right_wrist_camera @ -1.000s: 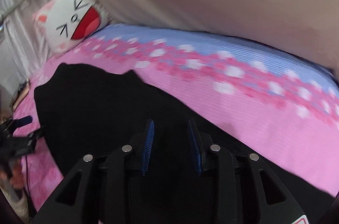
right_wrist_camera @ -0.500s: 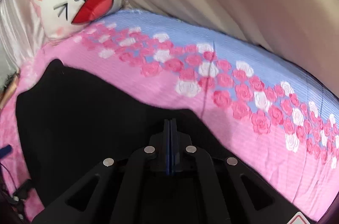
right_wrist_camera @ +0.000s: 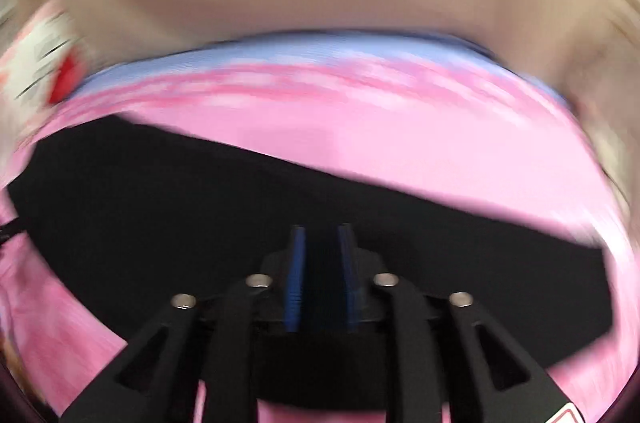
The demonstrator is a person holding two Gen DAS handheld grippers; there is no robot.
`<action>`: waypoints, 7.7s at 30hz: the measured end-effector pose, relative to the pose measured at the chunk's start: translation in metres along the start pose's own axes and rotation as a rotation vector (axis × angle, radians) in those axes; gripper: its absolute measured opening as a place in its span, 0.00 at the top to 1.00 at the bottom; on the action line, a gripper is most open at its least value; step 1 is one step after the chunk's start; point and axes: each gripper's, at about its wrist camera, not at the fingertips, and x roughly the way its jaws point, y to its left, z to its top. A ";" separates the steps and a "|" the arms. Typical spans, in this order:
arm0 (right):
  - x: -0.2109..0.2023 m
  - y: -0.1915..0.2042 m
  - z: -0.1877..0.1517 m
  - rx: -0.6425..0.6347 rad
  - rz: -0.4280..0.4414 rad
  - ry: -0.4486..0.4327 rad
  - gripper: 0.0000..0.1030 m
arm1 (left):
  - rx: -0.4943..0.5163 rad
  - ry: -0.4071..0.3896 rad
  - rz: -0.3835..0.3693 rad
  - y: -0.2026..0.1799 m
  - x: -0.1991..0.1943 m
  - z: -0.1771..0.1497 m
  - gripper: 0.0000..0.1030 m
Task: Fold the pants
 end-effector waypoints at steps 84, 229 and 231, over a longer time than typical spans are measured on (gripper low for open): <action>0.025 0.231 0.013 -0.233 0.370 0.040 0.81 | -0.016 -0.057 0.024 0.043 -0.019 -0.009 0.08; -0.019 0.190 -0.100 -0.336 0.154 -0.015 0.53 | -0.335 0.148 -0.077 0.071 0.027 -0.044 0.04; -0.035 0.182 -0.095 -0.297 0.212 -0.040 0.41 | -0.328 0.136 -0.071 0.069 0.031 -0.041 0.05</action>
